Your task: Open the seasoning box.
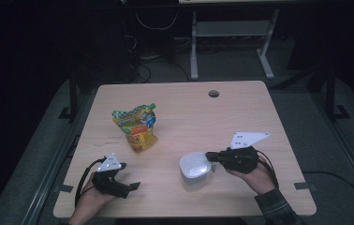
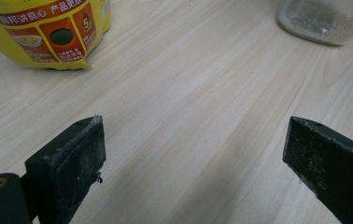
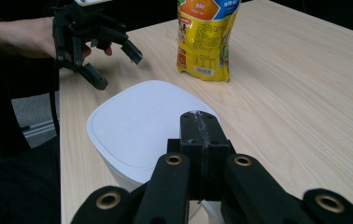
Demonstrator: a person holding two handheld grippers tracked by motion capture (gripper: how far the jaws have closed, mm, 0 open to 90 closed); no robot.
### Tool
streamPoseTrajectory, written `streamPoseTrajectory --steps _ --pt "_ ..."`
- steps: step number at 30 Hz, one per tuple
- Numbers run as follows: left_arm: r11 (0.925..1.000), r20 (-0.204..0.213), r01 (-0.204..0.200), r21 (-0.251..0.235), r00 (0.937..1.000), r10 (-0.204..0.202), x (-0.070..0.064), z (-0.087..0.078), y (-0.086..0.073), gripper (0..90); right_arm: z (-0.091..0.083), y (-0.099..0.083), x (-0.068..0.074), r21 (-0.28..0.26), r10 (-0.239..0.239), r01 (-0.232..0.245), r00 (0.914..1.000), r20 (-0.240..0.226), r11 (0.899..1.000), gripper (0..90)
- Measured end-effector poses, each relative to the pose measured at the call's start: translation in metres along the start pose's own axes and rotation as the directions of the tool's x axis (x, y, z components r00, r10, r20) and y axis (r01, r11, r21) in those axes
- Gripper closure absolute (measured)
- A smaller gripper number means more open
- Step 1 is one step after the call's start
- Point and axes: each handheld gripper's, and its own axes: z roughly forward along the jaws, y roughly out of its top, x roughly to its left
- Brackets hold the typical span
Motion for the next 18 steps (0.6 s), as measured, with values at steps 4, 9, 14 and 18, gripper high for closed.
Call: streamPoseTrajectory --steps 4,9,14,18 --pt "1.0 0.001 -0.003 0.002 1.0 0.003 0.0001 -0.0001 0.0 5.3 0.0009 -0.0008 -0.0004 0.011 0.001 -0.001 1.0 0.001 1.0 90.0" --pt "1.0 0.0 -0.003 0.006 1.0 0.003 0.0006 -0.0003 -0.0002 5.3 0.0009 -0.0018 -0.0005 0.008 0.005 -0.005 1.0 -0.002 1.0 90.0" --pt "1.0 0.0 -0.004 0.007 1.0 0.004 0.0006 -0.0003 -0.0002 5.3 0.0006 -0.0023 -0.0009 0.009 0.003 -0.003 1.0 -0.001 1.0 90.0" --pt "0.9999 0.0 -0.009 0.013 1.0 0.009 0.0013 -0.0007 -0.0002 5.3 0.0003 -0.003 -0.0014 0.008 0.004 -0.004 1.0 -0.001 1.0 90.0"
